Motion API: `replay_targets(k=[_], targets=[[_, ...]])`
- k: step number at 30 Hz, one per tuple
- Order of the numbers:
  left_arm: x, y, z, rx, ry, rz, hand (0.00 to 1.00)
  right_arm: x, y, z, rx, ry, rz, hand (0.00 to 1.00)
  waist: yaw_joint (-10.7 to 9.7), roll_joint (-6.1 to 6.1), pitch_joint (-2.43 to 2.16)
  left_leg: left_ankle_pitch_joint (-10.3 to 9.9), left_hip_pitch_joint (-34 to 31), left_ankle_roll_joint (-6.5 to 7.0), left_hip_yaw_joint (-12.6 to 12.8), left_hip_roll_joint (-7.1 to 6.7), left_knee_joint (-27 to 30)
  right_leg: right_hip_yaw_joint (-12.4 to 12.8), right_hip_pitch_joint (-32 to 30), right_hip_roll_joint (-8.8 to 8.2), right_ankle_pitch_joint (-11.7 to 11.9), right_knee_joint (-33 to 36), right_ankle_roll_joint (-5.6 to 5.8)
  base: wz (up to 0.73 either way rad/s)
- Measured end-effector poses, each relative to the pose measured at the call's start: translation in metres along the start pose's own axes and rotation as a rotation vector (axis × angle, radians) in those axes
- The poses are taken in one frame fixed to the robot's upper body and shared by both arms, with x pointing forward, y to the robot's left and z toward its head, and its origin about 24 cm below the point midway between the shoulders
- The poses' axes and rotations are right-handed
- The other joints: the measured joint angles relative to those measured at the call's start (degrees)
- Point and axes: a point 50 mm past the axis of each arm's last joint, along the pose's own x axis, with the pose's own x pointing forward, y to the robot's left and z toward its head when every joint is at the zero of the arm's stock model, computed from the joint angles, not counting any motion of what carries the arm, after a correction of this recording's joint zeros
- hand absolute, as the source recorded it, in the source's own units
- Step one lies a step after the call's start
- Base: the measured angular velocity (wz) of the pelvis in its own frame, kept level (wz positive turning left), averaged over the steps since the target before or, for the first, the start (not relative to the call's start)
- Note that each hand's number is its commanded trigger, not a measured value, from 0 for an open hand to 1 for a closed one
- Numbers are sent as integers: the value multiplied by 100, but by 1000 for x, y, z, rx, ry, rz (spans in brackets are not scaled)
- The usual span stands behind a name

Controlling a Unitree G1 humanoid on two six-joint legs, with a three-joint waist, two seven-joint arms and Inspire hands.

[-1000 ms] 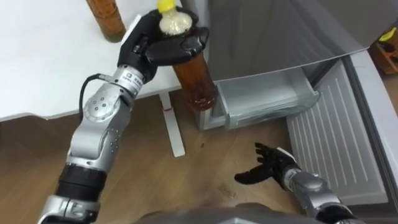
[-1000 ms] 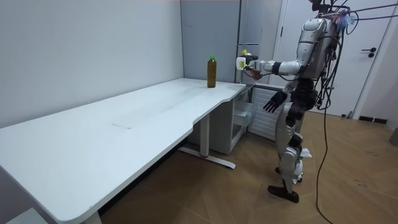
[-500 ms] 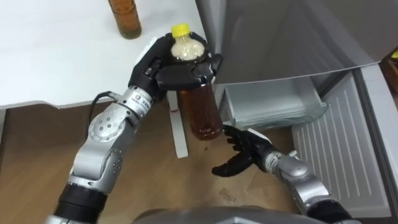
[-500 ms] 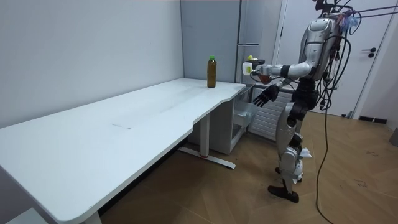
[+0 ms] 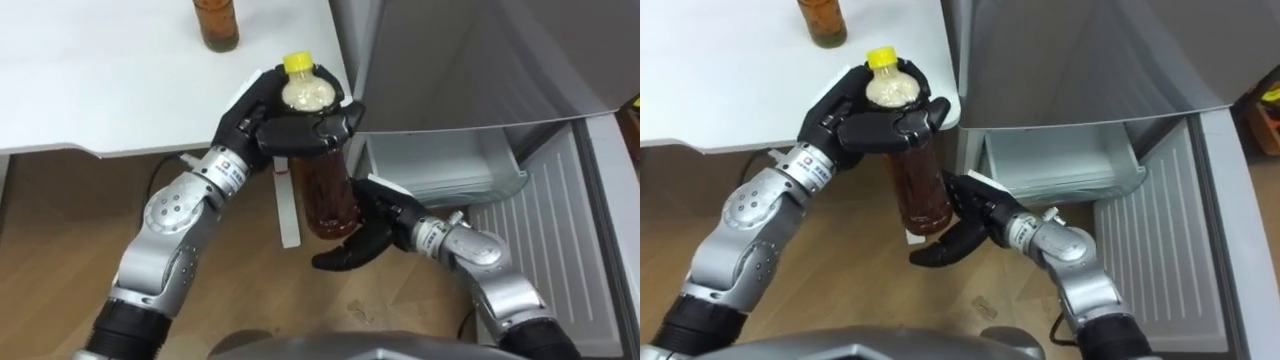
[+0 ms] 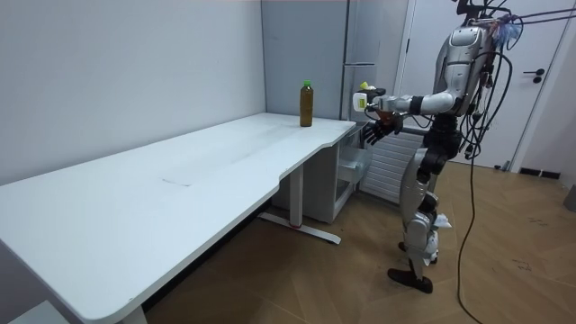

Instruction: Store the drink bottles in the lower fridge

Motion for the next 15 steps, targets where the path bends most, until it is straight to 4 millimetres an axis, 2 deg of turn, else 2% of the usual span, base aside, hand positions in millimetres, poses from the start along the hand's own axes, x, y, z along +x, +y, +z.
replay_targets(k=[10, 15], targets=[[-2, -3, -11, 44, 57, -18, 100, -2, 2, 6, -3, -28, 93, 0, 111, -30, 56, 0, -22, -2, -20, -1, -2, -56, -25, 1, 0, -3, 0, 1], [-7, -2, -18, 126, 107, -24, 100, -1, 7, 9, 23, -57, 167, 0, 104, -40, 62, -2, -24, -7, -35, 2, -1, -104, -24, 7, 0, -11, 0, 2]])
